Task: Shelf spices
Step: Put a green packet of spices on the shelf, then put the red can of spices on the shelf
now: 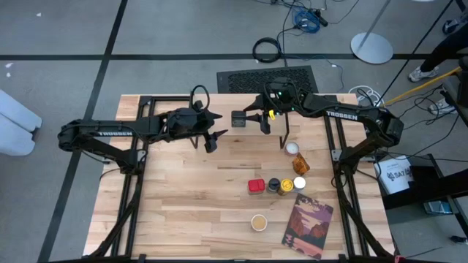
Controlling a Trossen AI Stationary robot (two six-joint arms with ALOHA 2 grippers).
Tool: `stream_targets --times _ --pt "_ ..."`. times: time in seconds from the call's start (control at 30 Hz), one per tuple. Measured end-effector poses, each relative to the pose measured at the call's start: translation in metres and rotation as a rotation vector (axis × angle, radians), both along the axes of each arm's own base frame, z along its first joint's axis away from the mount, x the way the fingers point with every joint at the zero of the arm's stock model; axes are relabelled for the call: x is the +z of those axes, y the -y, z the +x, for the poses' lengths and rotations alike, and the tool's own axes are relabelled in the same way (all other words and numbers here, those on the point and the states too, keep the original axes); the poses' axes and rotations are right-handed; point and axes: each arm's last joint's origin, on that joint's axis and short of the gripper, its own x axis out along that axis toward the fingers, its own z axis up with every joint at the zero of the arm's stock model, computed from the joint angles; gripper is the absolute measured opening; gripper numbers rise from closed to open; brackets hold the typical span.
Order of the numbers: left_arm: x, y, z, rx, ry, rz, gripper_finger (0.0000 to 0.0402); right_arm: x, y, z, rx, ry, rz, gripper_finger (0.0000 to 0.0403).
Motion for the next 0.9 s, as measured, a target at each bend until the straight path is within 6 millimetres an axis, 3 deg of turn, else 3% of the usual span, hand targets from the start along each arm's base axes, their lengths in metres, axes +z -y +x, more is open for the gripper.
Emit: stream_targets --times 0.4,0.6,0.73,0.9 --pt "0.000 0.000 0.000 0.000 0.000 0.000 0.0279 0.007 0.001 0.002 -0.004 0.022 0.000 0.0199" --pt "0.000 0.000 0.000 0.000 0.000 0.000 0.0279 0.030 0.002 0.004 -0.005 0.043 -0.008 0.0218" --pt "0.000 0.000 0.000 0.000 0.000 0.000 0.0279 0.046 0.000 0.001 0.009 -0.033 0.006 0.0224" --pt "0.000 0.005 0.001 -0.014 0.001 -0.004 0.0279 0.084 -0.016 -0.016 0.024 -0.096 -0.027 0.0230"
